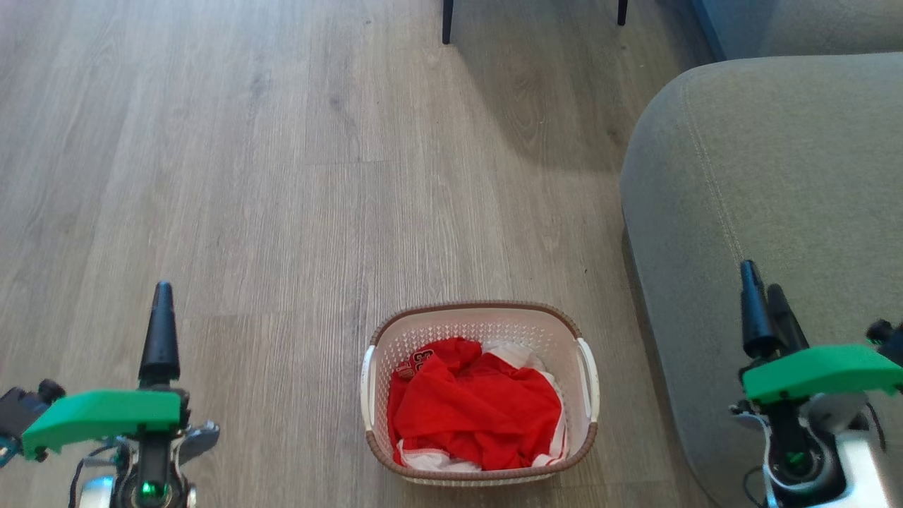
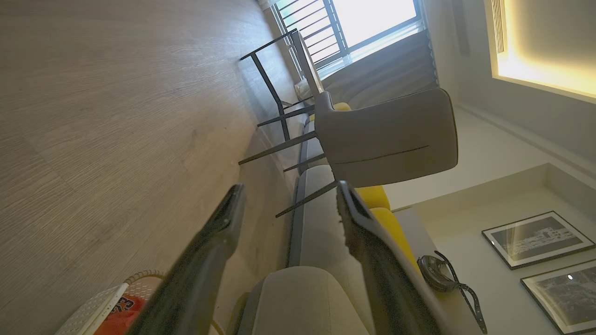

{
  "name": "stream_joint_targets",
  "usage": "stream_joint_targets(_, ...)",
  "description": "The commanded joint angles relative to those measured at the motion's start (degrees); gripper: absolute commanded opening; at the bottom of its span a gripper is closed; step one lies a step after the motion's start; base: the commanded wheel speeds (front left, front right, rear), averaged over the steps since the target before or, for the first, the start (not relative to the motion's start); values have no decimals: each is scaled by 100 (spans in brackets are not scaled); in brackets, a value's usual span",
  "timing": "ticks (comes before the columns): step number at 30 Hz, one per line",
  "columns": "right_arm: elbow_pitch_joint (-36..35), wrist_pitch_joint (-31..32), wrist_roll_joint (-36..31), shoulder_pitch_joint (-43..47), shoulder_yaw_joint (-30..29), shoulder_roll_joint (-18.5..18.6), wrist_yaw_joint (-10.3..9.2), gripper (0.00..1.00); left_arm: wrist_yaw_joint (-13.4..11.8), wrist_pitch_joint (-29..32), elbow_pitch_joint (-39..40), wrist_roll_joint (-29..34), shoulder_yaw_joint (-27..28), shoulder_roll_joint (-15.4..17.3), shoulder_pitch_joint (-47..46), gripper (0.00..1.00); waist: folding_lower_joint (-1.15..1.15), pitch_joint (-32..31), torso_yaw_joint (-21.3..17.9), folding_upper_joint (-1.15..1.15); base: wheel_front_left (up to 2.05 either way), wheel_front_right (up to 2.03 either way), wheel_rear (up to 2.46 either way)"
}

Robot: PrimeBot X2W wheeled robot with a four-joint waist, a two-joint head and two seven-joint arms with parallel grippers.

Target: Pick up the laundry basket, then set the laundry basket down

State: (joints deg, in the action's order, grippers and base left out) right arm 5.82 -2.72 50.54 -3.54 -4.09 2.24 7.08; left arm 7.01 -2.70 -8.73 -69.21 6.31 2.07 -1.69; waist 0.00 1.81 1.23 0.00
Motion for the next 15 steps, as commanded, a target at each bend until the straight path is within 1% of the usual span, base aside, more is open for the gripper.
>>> stream_joint_targets(1, -294, -82, -238, -364, 111, 82, 19, 100, -27, -84, 301, 189, 56, 56, -353, 100, 0, 6, 4, 0, 0, 0, 0)
stream_joint_targets(8, -504, -200, -941, -430, 324, 96, 21, 100, -356, -201, 782, 1117, -241, 59, -394, 100, 0, 48, 16, 0, 0, 0, 0)
stream_joint_targets(15, -677, -317, -1561, -469, 478, 165, 23, 100, -782, -319, 1042, 2221, -786, 61, -426, 100, 0, 61, 35, 0, 0, 0, 0)
